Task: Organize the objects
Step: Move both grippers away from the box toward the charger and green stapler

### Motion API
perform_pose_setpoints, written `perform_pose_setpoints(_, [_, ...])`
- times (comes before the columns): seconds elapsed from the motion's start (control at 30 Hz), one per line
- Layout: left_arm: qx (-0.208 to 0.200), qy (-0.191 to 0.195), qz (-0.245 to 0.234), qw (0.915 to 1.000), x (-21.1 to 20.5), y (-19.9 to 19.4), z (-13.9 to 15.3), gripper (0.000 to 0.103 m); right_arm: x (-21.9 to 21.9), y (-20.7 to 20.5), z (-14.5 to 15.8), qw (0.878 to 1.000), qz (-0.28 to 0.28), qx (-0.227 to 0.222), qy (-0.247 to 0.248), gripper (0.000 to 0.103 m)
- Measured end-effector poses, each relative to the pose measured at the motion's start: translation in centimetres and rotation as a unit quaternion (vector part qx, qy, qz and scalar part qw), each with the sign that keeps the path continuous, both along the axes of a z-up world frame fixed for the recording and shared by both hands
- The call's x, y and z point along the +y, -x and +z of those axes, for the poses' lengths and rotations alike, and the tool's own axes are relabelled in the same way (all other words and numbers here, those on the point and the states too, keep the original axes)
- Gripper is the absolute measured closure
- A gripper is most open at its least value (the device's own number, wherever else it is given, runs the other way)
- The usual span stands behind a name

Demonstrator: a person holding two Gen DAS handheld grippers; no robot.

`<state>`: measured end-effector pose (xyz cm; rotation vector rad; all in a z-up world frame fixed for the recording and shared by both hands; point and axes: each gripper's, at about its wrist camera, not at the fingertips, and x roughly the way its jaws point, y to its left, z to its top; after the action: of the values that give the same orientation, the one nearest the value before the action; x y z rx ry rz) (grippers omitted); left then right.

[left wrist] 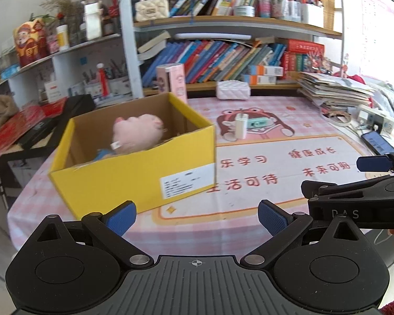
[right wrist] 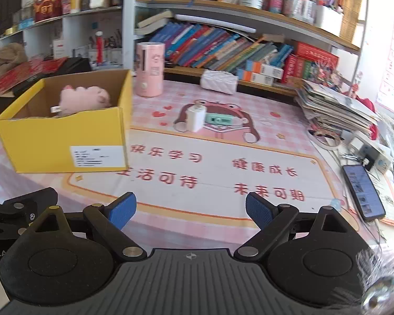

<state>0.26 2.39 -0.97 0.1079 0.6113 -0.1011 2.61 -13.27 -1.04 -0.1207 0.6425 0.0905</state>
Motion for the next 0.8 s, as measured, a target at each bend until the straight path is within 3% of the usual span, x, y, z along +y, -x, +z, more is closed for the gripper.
perform_pose_setpoints(0.8, [-0.005,-0.006,-0.032,0.9995,-6.8,-7.4,0.4,0.003,-6.6,-7.1,0.2,1.0,-0.029,0.008,-0.003,0.013])
